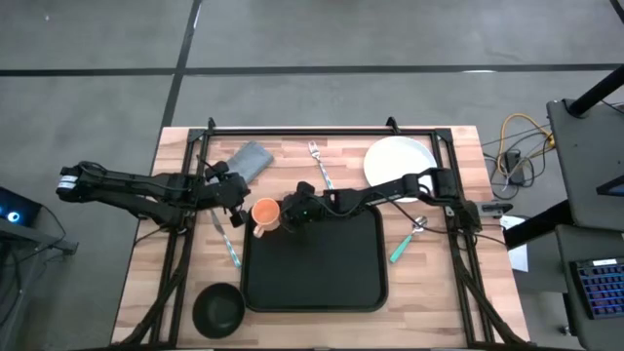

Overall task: Set up tray
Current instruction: Put the orange mug on the black tray, then put the white plate to the right of the orange mug on the black tray

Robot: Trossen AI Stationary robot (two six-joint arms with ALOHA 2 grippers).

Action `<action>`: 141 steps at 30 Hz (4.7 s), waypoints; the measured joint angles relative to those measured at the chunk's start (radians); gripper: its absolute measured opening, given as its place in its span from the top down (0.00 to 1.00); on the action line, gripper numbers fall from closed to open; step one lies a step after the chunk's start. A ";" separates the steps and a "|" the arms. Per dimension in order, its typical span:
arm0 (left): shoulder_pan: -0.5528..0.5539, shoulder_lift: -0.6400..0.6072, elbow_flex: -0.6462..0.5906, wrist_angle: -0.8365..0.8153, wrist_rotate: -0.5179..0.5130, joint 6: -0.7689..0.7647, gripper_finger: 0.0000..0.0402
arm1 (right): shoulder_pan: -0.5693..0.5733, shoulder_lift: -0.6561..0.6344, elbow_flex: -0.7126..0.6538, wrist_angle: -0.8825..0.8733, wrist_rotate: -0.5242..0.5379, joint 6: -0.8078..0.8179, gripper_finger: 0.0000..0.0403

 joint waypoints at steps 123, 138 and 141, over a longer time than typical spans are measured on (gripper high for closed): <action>-0.413 -0.191 -0.294 0.574 0.074 0.045 1.00 | -0.297 -0.801 -0.851 -0.543 -0.085 0.156 0.61; -0.413 -0.191 -0.294 0.576 0.074 -0.019 1.00 | -0.312 -0.737 -0.846 -0.542 -0.013 0.165 0.96; -0.413 -0.190 -0.295 0.576 0.074 -0.019 1.00 | -0.296 -0.828 -0.793 -0.661 0.022 0.202 0.98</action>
